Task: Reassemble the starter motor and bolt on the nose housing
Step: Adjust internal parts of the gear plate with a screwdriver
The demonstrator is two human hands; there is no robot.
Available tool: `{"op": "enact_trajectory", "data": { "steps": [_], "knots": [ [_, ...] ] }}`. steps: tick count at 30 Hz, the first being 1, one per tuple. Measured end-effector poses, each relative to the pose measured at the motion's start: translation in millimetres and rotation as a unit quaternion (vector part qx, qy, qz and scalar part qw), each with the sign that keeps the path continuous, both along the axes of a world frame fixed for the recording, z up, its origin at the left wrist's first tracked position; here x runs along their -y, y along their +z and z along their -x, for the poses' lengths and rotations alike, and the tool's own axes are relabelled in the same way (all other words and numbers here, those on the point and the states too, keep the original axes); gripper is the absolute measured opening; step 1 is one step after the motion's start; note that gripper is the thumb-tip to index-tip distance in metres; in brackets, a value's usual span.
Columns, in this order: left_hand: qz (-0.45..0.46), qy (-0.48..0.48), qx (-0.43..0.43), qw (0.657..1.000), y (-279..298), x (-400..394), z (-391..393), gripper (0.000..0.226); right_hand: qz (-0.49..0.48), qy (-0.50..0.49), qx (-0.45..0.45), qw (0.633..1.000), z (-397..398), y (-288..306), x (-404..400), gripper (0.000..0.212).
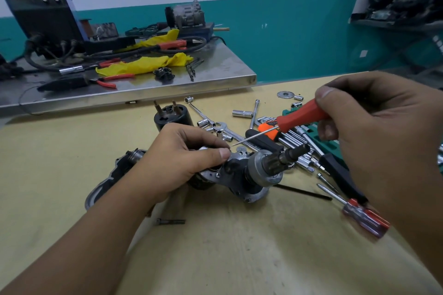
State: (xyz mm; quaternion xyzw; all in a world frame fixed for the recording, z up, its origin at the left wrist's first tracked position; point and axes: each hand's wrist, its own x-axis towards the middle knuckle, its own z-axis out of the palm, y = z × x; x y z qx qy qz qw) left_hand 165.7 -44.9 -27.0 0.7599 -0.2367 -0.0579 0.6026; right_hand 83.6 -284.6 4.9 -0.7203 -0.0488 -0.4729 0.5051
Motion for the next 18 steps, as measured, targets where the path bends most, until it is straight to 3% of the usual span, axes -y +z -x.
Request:
{"op": "enact_trajectory", "data": {
  "steps": [18],
  "knots": [
    [-0.003,-0.002,-0.016,1.0,2.8,-0.3,-1.5,0.014,-0.033,0.023,-0.022,0.999,-6.7,-6.2,-1.9,0.01]
  ]
}}
